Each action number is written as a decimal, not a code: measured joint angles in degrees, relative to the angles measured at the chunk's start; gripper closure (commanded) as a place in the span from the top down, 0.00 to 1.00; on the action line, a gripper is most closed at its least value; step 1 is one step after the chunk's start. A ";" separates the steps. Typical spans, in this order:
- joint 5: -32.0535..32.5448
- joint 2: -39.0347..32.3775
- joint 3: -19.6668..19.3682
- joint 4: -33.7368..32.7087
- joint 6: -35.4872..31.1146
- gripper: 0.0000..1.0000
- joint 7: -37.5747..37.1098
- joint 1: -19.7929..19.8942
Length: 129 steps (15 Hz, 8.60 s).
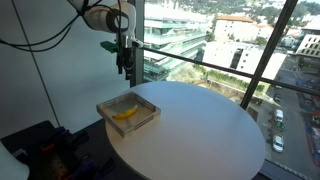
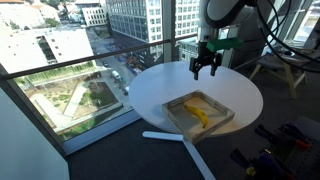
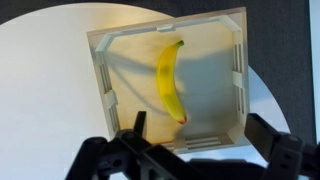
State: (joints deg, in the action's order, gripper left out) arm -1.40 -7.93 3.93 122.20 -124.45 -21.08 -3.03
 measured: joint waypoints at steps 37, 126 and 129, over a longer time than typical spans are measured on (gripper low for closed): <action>3.05 -6.19 -1.96 -0.37 -6.04 1.00 -2.50 -2.31; 4.27 -27.12 -10.21 -0.54 -22.19 1.00 -4.73 -9.99; 4.27 -27.34 -10.24 -0.73 -22.19 1.00 -4.73 -9.99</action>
State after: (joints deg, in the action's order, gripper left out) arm 2.87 -35.27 -6.31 121.47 -146.64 -25.81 -13.02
